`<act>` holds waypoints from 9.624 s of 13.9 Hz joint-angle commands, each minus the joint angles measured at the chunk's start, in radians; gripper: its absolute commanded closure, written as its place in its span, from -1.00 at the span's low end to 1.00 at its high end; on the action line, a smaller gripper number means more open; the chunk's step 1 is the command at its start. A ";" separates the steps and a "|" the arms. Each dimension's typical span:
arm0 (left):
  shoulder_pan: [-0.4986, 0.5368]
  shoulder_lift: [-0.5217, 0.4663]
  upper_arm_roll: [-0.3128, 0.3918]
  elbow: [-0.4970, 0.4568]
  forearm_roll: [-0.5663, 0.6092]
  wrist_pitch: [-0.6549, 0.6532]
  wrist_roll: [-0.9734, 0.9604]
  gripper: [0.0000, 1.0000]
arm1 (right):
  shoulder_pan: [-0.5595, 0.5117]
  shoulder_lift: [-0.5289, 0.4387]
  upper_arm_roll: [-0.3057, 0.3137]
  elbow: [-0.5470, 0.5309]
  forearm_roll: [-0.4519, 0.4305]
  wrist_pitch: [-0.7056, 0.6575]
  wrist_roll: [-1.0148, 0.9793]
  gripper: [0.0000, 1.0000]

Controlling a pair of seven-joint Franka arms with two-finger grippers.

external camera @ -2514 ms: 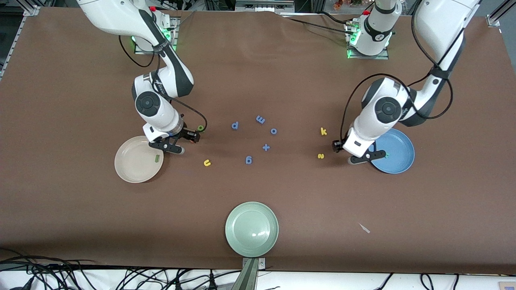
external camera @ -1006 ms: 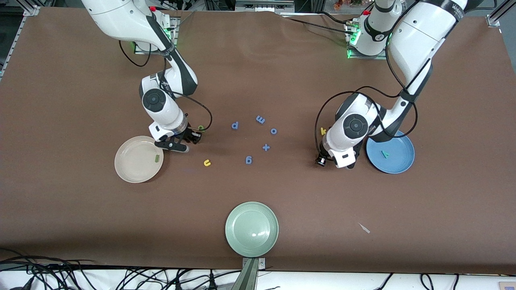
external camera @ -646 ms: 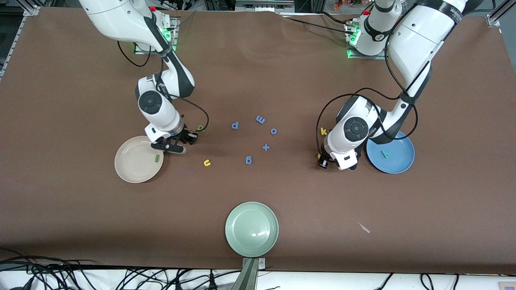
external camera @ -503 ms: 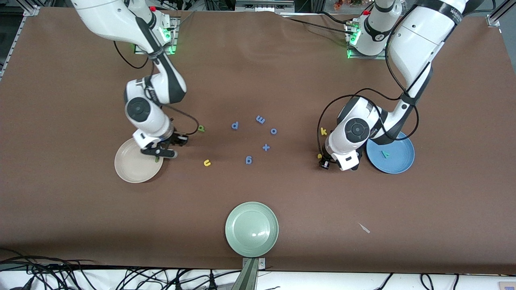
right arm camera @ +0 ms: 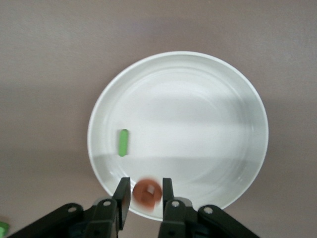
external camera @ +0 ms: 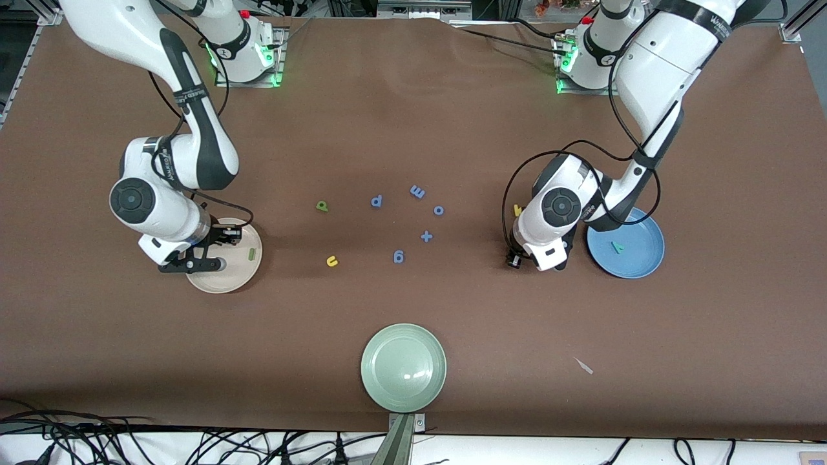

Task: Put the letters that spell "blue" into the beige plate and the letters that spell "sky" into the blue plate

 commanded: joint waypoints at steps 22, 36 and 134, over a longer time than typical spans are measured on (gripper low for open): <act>0.239 -0.206 0.012 -0.030 0.057 -0.300 0.420 0.92 | 0.091 -0.065 0.318 -0.358 0.057 0.398 0.599 -0.49; 0.451 -0.257 0.009 -0.279 0.086 -0.097 0.744 -0.25 | 0.090 0.004 0.293 -0.370 -0.006 0.527 0.598 -0.15; 0.901 -0.211 -0.618 0.170 0.295 -0.742 1.023 -1.00 | -0.011 0.065 -0.005 0.122 -0.074 -0.006 -0.067 -0.35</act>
